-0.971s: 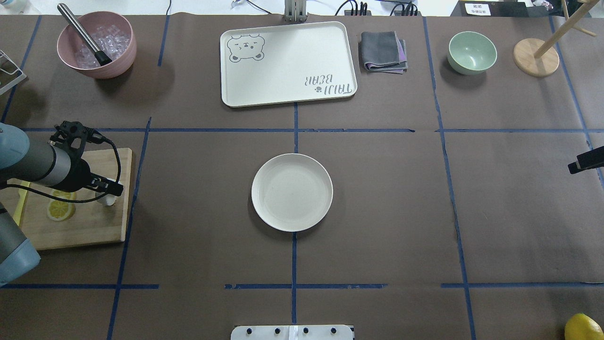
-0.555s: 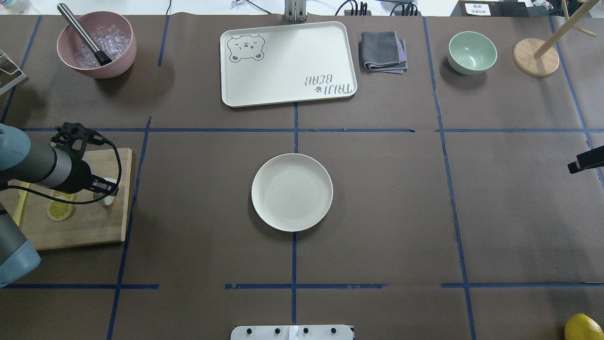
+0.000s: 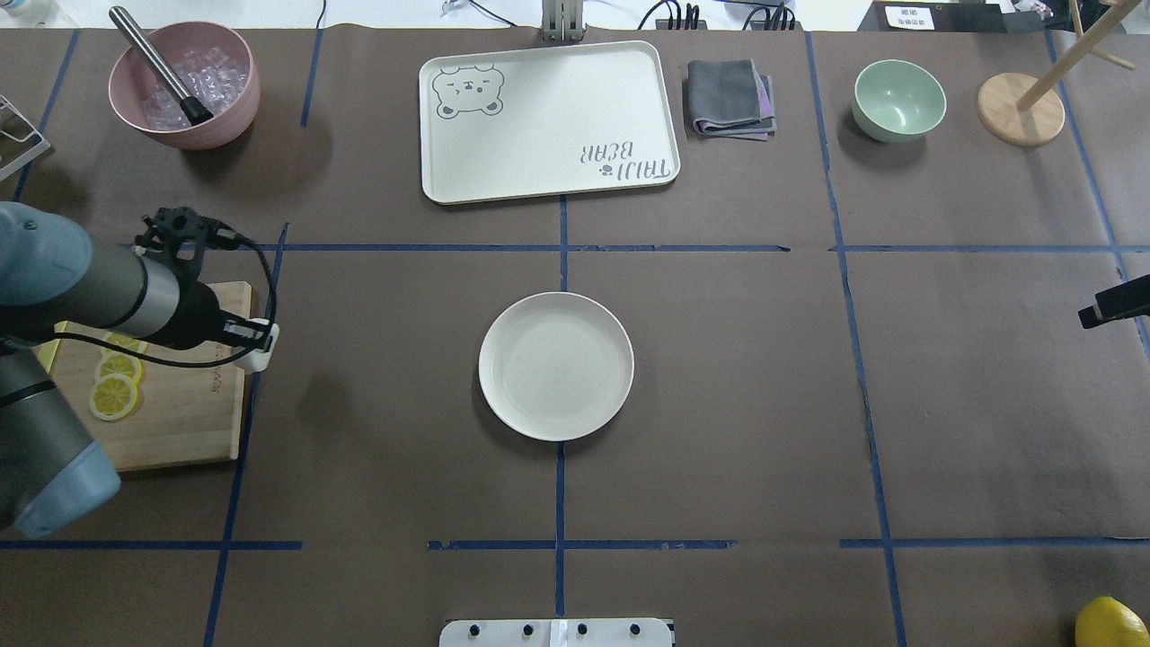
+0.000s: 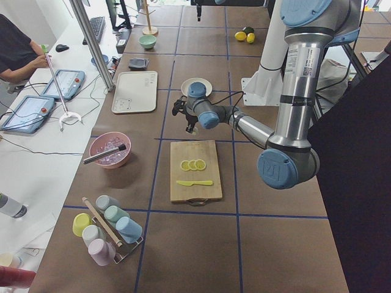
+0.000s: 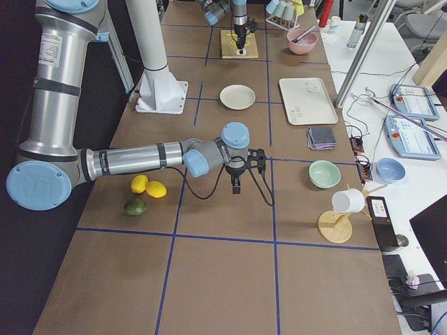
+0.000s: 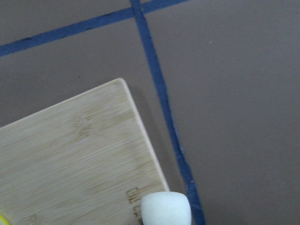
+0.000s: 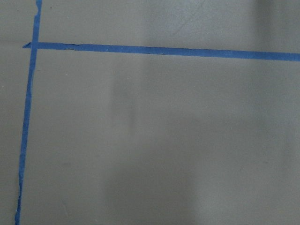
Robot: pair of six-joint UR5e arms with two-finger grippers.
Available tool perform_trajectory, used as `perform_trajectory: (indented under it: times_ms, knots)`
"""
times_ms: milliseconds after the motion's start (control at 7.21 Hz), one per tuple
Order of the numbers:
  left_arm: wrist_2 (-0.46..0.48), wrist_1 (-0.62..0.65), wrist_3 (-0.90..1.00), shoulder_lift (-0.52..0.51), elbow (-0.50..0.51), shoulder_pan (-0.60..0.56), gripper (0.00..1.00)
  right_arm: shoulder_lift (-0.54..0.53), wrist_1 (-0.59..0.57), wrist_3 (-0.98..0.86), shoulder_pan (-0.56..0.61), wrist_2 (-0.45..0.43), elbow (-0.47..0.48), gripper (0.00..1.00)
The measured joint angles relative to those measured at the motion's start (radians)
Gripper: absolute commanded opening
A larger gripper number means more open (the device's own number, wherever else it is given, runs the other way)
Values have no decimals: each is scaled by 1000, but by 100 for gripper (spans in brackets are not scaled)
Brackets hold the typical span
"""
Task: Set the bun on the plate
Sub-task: 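Carry the bun with the left gripper over the white plate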
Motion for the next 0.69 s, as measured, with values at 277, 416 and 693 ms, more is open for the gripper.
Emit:
perform_trajectory:
  times_ms: [277, 416, 693]
  knots:
    - [48, 215, -200, -254, 1, 120, 30, 1, -5, 0, 0, 0, -2, 100]
    - [97, 289, -282, -354, 15, 178, 30, 1, -6, 1, 0, 0, -5, 100]
    - [182, 333, -398, -537, 161, 248, 30, -4, -4, 1, 0, 0, -8, 100]
